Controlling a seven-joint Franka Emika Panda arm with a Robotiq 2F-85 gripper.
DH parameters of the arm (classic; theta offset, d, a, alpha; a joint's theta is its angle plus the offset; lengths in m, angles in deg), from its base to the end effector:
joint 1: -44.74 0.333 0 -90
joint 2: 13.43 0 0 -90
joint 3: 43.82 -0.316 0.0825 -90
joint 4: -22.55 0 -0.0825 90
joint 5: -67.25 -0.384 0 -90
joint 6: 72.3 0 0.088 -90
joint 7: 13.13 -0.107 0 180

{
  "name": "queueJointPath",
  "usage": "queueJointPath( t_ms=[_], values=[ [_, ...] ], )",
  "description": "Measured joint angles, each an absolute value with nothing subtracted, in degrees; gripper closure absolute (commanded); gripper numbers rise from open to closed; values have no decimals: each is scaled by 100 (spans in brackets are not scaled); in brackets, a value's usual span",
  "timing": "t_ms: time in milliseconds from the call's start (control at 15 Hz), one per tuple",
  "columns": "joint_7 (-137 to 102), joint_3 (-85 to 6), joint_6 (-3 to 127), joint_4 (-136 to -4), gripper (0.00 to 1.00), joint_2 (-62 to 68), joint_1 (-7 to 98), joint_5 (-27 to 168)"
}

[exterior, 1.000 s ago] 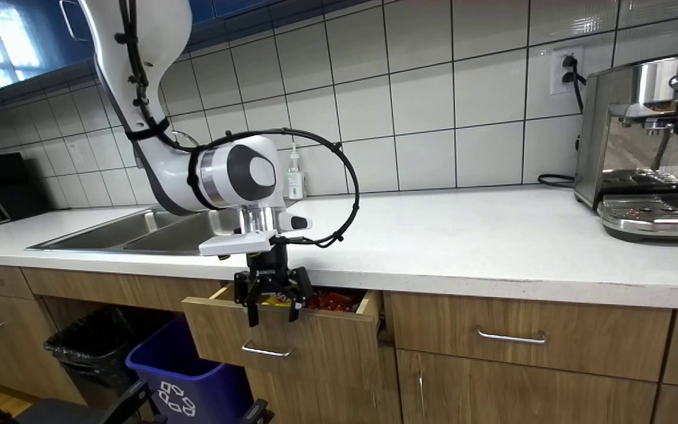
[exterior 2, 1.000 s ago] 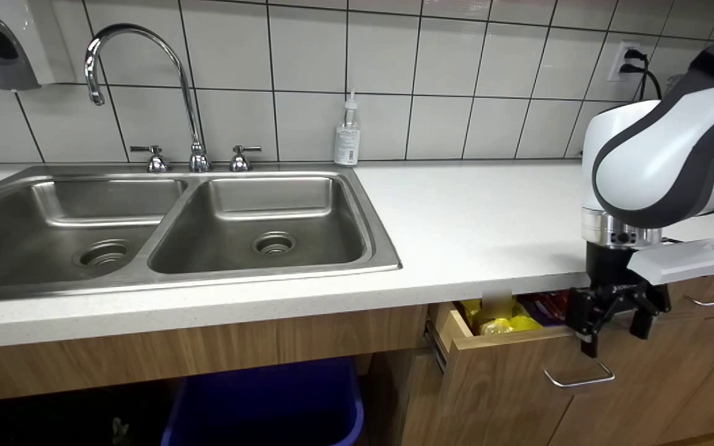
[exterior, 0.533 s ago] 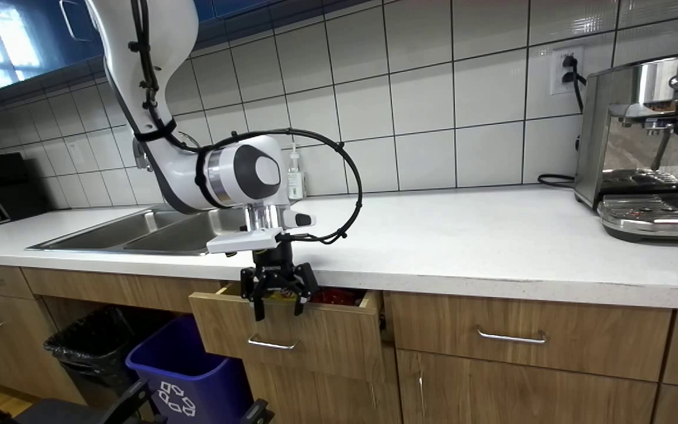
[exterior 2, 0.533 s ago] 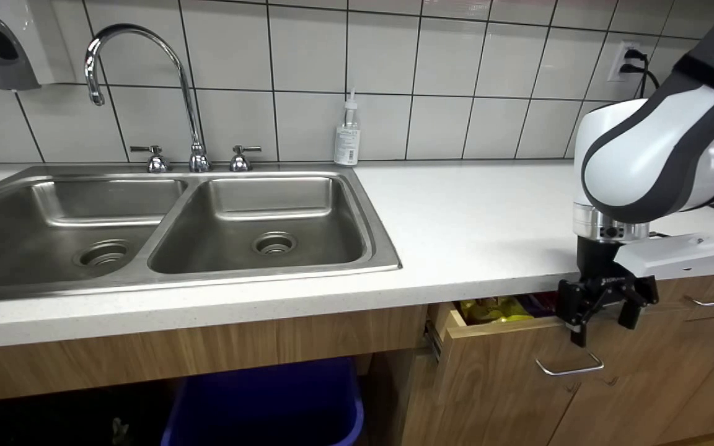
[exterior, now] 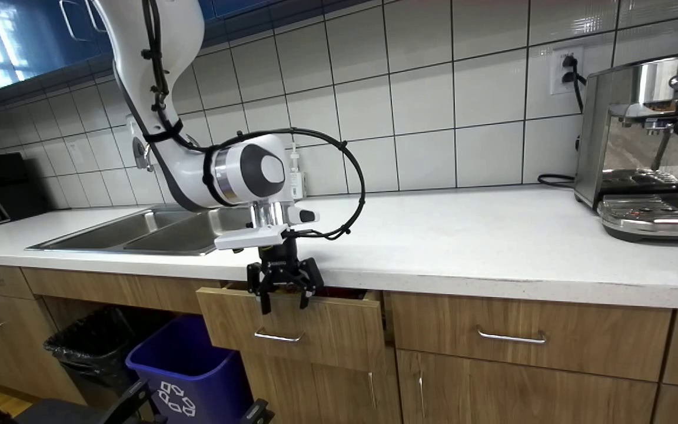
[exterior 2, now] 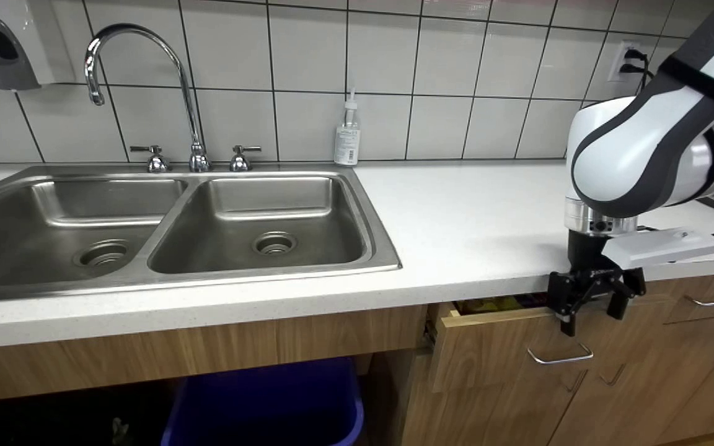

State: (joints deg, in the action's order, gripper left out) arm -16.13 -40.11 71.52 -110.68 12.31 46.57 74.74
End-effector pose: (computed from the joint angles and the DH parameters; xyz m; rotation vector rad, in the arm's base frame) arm 0.4831 -0.0175 0.1271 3.0209 0.0504 -0.4007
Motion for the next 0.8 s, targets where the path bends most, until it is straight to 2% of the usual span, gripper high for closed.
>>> queueJointPath(
  t_ms=[800],
  values=[
    [-1614,-3994,7198,-10787,0,1391,4656,7415]
  ],
)
